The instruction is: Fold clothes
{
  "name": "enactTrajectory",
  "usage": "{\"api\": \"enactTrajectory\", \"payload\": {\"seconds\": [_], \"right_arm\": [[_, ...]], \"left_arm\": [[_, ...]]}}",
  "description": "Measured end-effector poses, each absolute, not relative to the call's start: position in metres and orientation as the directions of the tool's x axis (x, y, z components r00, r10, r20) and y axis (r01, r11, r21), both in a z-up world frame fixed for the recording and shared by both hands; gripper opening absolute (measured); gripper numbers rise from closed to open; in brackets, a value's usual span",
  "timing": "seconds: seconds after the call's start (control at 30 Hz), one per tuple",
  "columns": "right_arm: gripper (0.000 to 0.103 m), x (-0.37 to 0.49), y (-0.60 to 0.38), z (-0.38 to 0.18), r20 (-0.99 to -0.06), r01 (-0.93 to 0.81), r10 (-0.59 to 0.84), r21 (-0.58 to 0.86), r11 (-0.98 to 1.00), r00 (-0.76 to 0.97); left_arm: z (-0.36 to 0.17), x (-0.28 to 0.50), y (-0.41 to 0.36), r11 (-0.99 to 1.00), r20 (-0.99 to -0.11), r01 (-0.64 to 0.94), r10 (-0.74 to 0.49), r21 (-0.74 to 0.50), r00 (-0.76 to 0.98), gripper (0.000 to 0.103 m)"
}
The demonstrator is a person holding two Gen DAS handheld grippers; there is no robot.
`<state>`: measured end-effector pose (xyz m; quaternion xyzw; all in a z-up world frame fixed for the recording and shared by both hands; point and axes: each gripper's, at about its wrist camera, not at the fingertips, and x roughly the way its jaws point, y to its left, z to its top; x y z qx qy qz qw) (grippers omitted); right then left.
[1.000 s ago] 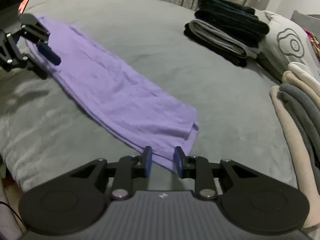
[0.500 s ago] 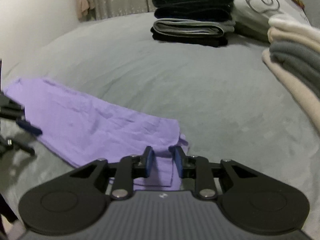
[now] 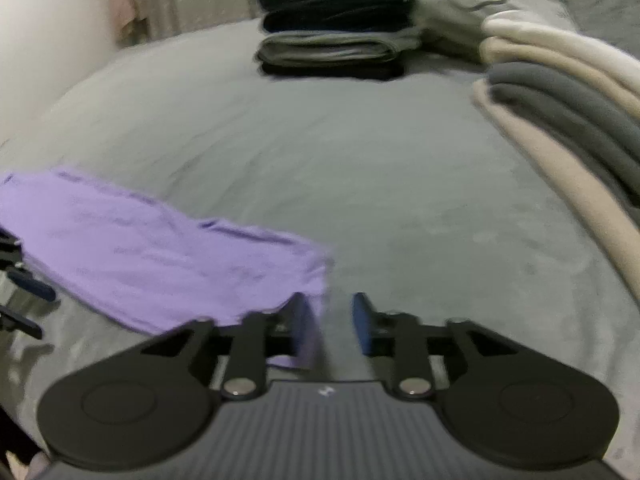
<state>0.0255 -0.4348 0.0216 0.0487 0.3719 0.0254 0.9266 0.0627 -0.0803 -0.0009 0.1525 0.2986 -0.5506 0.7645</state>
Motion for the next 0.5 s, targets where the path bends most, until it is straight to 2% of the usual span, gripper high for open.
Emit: {"api": "enactTrajectory", "payload": {"seconds": [0.13, 0.27, 0.3, 0.37, 0.5], "right_arm": [[0.034, 0.021, -0.422, 0.028, -0.628, -0.115, 0.129, 0.062, 0.991, 0.767], [0.033, 0.023, -0.393, 0.023, -0.642, -0.28, 0.179, -0.058, 0.958, 0.746], [0.03, 0.023, -0.387, 0.021, -0.646, -0.312, 0.191, -0.077, 0.947, 0.739], [0.018, 0.026, -0.378, 0.016, -0.659, -0.356, 0.209, -0.095, 0.93, 0.723], [0.013, 0.039, -0.374, 0.003, -0.701, -0.366, 0.182, -0.12, 0.923, 0.689]], "left_arm": [[-0.004, 0.067, -0.081, 0.371, -0.63, 0.924, -0.739, -0.087, 0.237, 0.033], [-0.003, 0.069, -0.081, 0.38, -0.628, 0.921, -0.738, -0.083, 0.247, 0.033], [-0.005, 0.07, -0.081, 0.384, -0.632, 0.919, -0.734, -0.083, 0.25, 0.033], [-0.007, 0.072, -0.082, 0.39, -0.641, 0.917, -0.725, -0.08, 0.252, 0.033], [-0.009, 0.074, -0.082, 0.391, -0.65, 0.917, -0.719, -0.083, 0.248, 0.033]]}}
